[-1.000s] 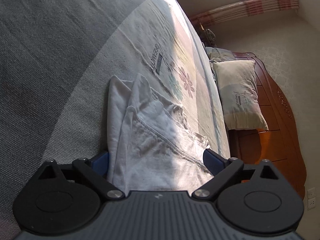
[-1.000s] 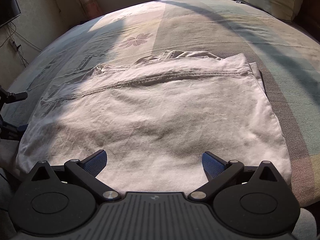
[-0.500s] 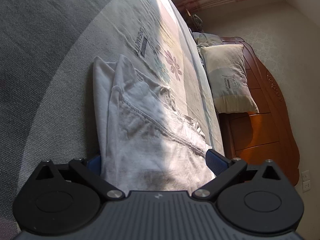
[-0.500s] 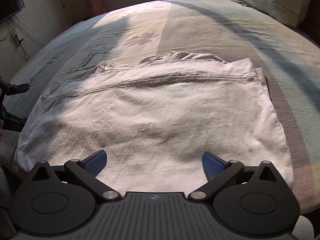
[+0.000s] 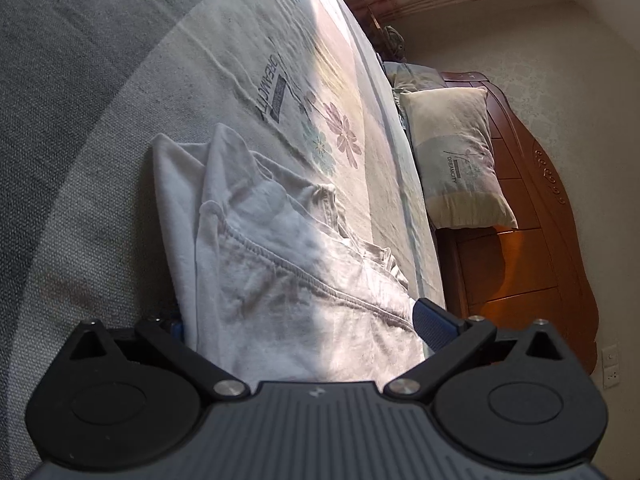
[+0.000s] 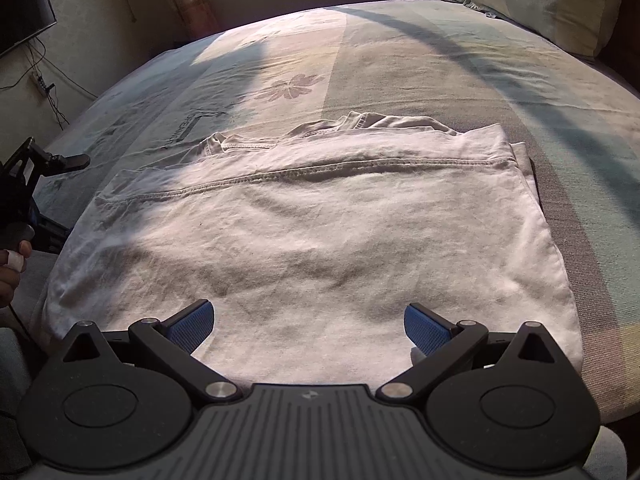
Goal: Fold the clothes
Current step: 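Lower the left gripper onto the folded shirt's side edge, then close the left gripper on the shirt's side edge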
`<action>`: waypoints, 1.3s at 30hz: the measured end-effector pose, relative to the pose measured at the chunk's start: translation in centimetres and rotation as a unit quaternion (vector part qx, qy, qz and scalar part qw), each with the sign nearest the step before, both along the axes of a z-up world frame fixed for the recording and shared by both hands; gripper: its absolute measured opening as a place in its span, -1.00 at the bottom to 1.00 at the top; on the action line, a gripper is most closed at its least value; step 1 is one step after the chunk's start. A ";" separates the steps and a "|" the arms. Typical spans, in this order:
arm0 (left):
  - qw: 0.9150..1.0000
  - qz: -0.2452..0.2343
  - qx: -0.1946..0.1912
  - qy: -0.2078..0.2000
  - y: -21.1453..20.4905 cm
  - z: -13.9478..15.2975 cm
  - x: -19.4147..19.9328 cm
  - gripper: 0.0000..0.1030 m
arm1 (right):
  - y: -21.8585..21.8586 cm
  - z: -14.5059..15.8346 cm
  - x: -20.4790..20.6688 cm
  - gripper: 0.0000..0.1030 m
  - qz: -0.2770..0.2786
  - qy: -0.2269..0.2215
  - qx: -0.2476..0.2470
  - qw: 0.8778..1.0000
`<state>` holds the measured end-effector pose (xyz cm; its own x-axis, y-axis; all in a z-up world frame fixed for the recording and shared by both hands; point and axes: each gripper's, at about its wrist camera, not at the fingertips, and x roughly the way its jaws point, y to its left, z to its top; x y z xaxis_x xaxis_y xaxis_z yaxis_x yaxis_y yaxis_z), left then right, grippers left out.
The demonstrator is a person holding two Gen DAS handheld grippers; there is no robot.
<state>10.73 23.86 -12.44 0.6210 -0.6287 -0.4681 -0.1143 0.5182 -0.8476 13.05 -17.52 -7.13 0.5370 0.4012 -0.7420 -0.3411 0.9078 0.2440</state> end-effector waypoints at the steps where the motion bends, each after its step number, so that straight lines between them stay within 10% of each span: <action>1: 1.000 -0.018 0.002 -0.004 -0.3 0.1 -0.7 0.98 | 0.0 0.0 -0.1 1.00 0.003 0.000 0.001 1.000; 17: 0.996 -0.085 0.020 -0.002 -0.4 0.0 0.1 0.97 | 0.5 -0.4 -1.2 1.00 0.013 0.011 0.005 1.000; 24: 0.997 -0.070 0.034 0.010 1.1 -0.8 -1.1 0.07 | -0.5 -0.5 -1.4 1.00 0.003 0.014 0.000 1.000; 29: 0.992 -0.095 0.082 -0.016 0.4 -0.2 -1.4 -0.03 | -0.6 -0.8 -1.1 1.00 -0.005 0.018 -0.005 1.000; 33: 0.990 -0.075 0.119 0.016 0.8 -0.6 -1.3 -0.78 | -0.1 -0.5 -0.8 1.00 0.003 0.016 0.002 1.000; 39: 0.994 -0.042 0.094 0.020 1.2 -1.3 -2.1 -0.78 | 1.6 0.6 0.1 1.00 0.035 0.003 0.036 0.999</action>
<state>8.64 25.07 -13.79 0.5489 -0.5763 -0.6055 -0.0955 0.6763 -0.7304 13.10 -15.92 -6.52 0.5015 0.4912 -0.7122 -0.4025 0.8612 0.3105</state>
